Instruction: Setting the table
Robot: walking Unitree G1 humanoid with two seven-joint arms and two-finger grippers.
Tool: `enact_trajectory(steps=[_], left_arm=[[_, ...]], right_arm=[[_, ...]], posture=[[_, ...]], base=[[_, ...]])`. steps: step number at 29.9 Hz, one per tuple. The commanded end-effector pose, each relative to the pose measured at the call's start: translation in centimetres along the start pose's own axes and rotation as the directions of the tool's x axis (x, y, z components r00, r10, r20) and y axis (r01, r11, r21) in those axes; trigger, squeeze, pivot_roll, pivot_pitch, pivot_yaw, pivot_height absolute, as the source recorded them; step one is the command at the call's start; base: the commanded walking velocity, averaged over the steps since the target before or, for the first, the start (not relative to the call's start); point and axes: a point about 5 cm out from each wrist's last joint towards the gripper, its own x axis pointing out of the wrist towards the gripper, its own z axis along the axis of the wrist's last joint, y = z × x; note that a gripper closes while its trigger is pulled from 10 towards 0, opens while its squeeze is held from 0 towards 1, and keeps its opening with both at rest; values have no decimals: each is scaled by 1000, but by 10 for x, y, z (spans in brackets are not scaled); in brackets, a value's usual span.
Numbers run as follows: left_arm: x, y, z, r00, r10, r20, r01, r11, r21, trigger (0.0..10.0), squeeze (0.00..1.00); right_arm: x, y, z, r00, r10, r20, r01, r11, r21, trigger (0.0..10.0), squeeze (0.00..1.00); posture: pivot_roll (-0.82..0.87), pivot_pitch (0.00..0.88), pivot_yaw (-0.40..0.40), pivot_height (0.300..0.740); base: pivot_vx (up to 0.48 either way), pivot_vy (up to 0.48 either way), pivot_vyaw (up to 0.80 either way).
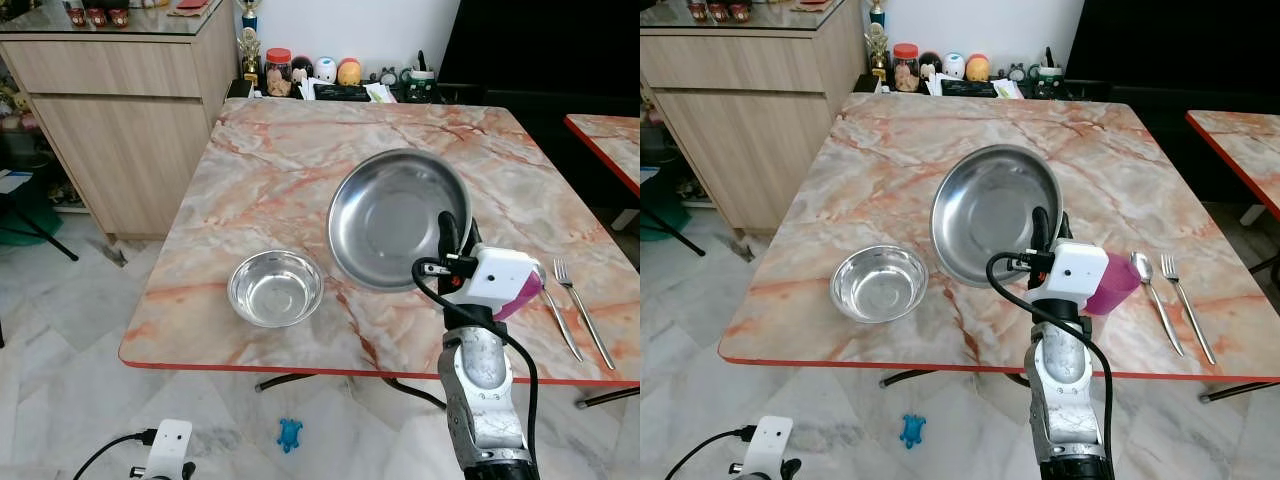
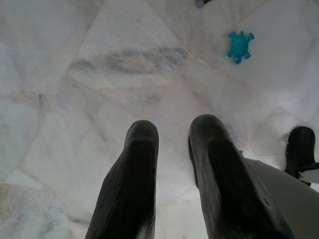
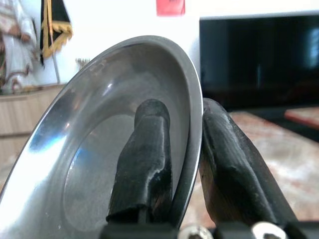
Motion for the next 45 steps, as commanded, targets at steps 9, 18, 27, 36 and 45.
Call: enact_trajectory(steps=[9,18,27,36,45], left_arm=[[-2,1,-9,1000,10,-15,-10,1000,10,10000,0],[-2,2,-8,1000,15,-9,-14,1000,16,10000,0],[-2,2,-8,1000,18,-7,-18,1000,19,10000,0],[-2,2,-7,1000,17,-4,-17,1000,22,10000,0],[-1,1,-6,1000,16,-4,-16,999,29,10000,0]], right_arm=[[8,6,19,996,21,86,-21,1000,-1,10000,0],[8,6,19,996,24,86,-23,1000,-4,10000,0],[11,8,28,991,33,132,-33,999,3,10000,0],[12,9,35,986,32,162,-34,999,11,10000,0],[15,8,41,982,30,184,-33,999,12,10000,0]], posture=[[119,0,-53,740],[117,0,-54,740],[118,0,-53,740],[115,0,-51,740],[109,0,-45,740]], base=[[0,-29,0],[0,-279,0],[0,-302,0],[0,-307,0],[0,-307,0]])
